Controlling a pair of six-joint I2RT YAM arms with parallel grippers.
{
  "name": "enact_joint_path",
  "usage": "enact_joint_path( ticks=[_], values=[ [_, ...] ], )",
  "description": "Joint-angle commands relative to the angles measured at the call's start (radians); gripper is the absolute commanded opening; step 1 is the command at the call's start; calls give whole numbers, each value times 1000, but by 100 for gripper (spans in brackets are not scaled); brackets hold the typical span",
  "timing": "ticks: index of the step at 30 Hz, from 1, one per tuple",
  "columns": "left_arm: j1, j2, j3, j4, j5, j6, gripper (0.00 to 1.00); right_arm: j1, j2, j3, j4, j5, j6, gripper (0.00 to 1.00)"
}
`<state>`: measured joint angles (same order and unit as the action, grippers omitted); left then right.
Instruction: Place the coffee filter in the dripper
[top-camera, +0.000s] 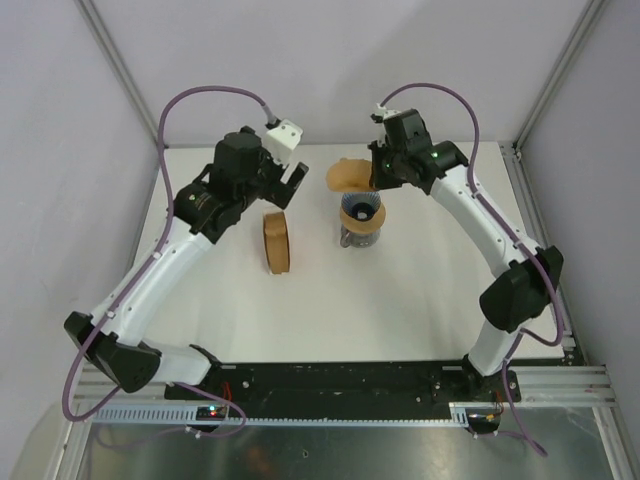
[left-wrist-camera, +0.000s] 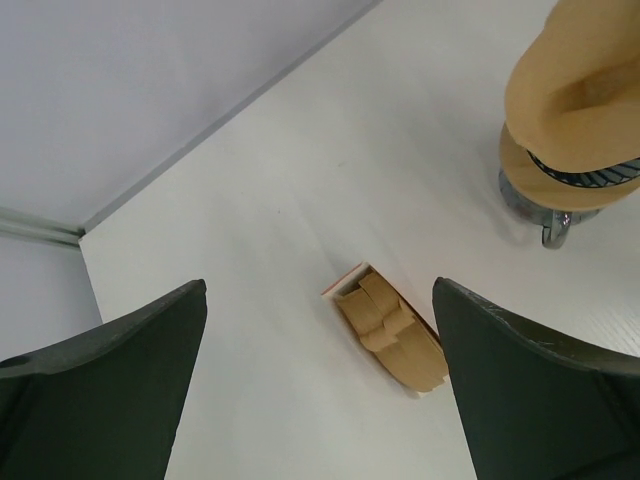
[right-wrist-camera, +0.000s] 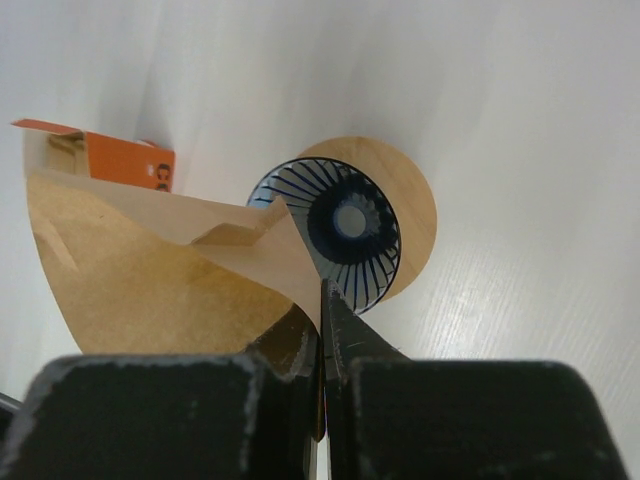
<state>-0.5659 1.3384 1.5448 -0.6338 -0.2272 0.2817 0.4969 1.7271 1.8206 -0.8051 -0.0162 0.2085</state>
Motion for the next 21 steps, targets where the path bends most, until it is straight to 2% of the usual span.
enact_joint_path(
  ticks=[1, 18, 21],
  values=[
    [6, 3, -21, 36, 46, -28, 100, -4, 54, 91, -127, 40, -49, 0],
    [6, 22, -53, 43, 73, -31, 100, -24, 149, 56, -120, 7, -72, 0],
    [6, 24, -56, 44, 79, -30, 100, -23, 155, 50, -116, 15, -75, 7]
  ],
)
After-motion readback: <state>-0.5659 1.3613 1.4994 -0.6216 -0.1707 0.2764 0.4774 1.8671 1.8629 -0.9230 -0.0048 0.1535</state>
